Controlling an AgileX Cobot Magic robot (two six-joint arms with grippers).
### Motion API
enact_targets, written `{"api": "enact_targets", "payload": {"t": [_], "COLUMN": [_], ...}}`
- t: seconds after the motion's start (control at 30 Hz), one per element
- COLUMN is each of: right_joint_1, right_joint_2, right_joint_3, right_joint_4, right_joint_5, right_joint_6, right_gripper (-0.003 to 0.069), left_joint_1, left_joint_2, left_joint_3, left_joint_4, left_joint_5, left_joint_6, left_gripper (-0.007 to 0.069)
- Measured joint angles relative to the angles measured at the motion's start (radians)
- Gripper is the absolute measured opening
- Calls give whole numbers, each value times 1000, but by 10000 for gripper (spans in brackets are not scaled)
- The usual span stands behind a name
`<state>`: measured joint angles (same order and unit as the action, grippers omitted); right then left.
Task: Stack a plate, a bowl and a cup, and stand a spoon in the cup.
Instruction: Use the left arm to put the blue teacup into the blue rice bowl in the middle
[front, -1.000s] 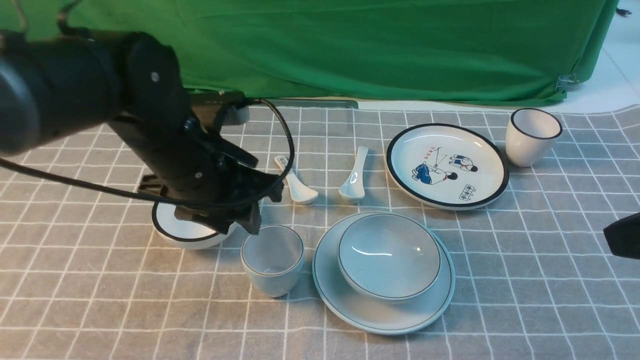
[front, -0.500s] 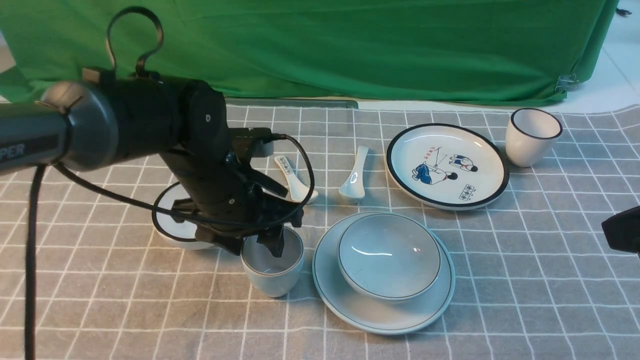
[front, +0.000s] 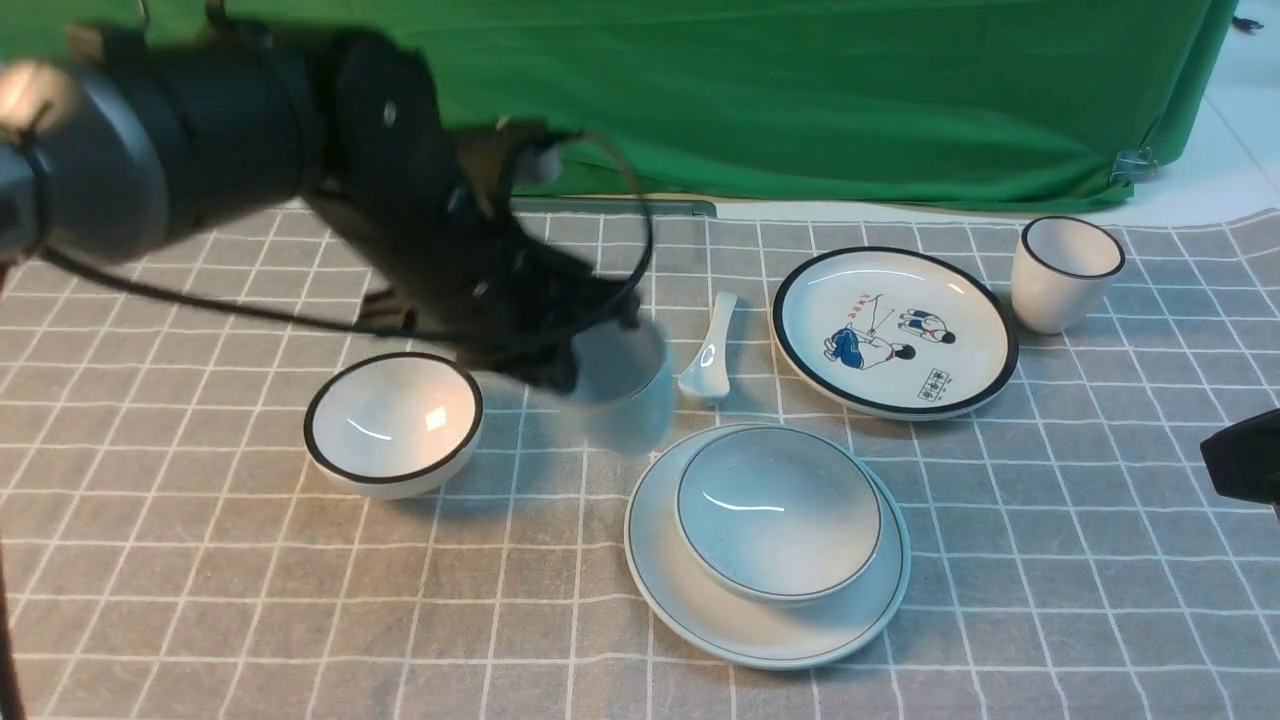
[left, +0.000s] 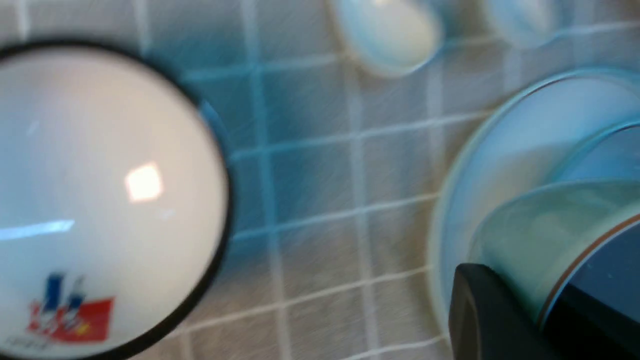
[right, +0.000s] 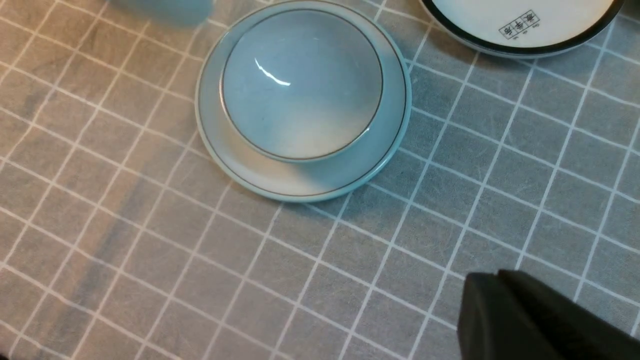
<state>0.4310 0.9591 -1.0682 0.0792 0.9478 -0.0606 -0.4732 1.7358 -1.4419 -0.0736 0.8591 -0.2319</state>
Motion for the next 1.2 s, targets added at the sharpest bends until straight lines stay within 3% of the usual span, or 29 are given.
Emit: {"api": "enact_targets", "payload": {"t": [0.23, 0.67, 0.83, 0.87, 1.0, 1.2], "right_joint_1": [0, 0, 0, 0, 0, 0], "right_joint_2": [0, 0, 0, 0, 0, 0], "right_joint_3": [0, 0, 0, 0, 0, 0], "right_joint_4": [0, 0, 0, 0, 0, 0], "right_joint_5": [-18, -22, -26, -29, -32, -32], "right_joint_6": [0, 0, 0, 0, 0, 0], "right_gripper": [54, 67, 69, 69, 70, 70], "left_joint_1": [-147, -174, -174, -174, -174, -174], "left_joint_2": [126, 279, 279, 279, 279, 275], "left_joint_3": [-136, -177, -178, -178, -215, -429], "left_joint_4": [-5, 4, 1, -1, 2, 88], "left_joint_5": [29, 32, 24, 23, 53, 151], "left_joint_6": [1, 16, 24, 24, 49, 21], "left_gripper": [29, 42, 139, 198, 314, 354]}}
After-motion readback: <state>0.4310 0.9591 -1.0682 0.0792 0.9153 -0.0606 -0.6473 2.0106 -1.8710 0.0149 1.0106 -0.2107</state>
